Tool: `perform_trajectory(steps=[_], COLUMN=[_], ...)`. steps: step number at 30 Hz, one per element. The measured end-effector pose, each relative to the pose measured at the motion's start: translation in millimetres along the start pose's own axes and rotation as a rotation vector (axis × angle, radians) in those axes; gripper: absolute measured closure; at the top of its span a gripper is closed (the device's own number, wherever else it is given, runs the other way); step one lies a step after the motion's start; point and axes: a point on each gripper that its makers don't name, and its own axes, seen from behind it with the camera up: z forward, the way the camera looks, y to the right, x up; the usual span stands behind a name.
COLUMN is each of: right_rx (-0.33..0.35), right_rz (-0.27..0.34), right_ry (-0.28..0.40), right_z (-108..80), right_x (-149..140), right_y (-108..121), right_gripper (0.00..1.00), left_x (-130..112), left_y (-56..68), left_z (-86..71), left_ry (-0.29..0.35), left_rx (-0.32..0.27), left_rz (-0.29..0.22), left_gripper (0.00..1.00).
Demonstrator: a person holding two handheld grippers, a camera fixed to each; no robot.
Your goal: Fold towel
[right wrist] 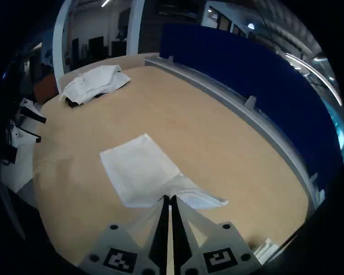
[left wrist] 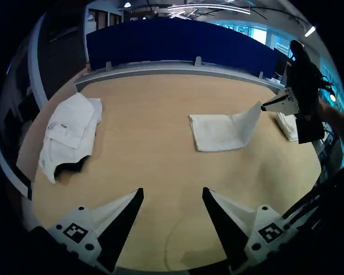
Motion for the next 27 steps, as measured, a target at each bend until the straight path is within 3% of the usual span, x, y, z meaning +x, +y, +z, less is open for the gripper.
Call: perform_trajectory(steps=[8, 14, 21, 27], right_rx=[0.064, 0.141, 0.235, 0.263], right_rz=[-0.101, -0.173, -0.204, -0.191], right_ry=[0.002, -0.016, -0.067, -0.109], right_z=[25.3, 61.6, 115.3, 133.7], right_x=[35.7, 52.5, 43.3, 24.5], right_y=[-28.1, -66.8, -121.2, -140.5], right_gripper=[0.97, 0.97, 0.97, 0.97], left_x=[3.3, 4.2, -7.4, -13.9], left_y=[-12.0, -22.9, -31.7, -35.1], left_z=[-11.1, -25.6, -32.6, -30.1], left_ry=[0.026, 0.043, 0.039, 0.029], left_rx=[0.026, 0.055, 0.078, 0.083], left_rz=[-0.015, -0.038, -0.074, -0.092], left_gripper=[0.05, 0.05, 0.05, 0.05])
